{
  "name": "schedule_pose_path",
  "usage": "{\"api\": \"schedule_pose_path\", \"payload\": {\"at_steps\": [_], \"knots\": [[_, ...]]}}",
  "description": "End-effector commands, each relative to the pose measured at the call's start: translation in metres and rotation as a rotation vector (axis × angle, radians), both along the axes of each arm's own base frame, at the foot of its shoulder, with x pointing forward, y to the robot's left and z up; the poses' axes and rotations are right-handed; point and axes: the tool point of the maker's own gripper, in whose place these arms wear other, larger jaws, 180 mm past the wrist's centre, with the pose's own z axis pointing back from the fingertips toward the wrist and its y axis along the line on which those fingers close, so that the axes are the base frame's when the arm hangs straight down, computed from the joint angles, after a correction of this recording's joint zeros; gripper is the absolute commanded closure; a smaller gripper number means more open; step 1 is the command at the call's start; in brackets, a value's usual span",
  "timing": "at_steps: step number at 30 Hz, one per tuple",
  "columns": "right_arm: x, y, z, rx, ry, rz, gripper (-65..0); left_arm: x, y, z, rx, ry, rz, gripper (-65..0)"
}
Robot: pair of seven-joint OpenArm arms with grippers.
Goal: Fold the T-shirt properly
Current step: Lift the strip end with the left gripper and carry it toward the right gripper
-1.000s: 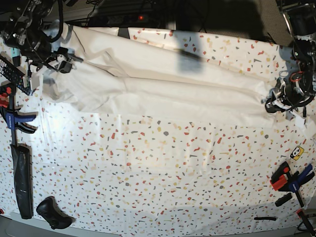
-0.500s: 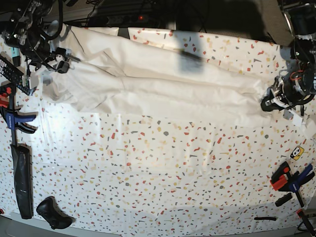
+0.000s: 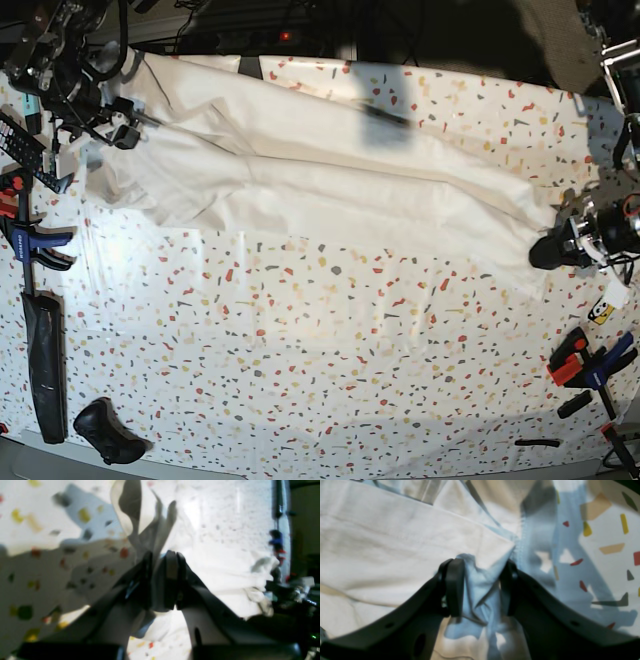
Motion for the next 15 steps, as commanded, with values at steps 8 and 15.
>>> {"api": "schedule_pose_path", "payload": {"at_steps": [8, 15], "knots": [[0.004, -0.002, 0.004, -0.004, -0.006, -0.001, -24.0, 0.005, -0.030, 0.080, 0.008, -0.293, -0.155, 0.0], [0.004, -0.002, 0.004, -0.004, -0.006, -0.001, -24.0, -0.029, -0.089, 0.118, -0.013, -0.500, -0.280, 0.0]]}}
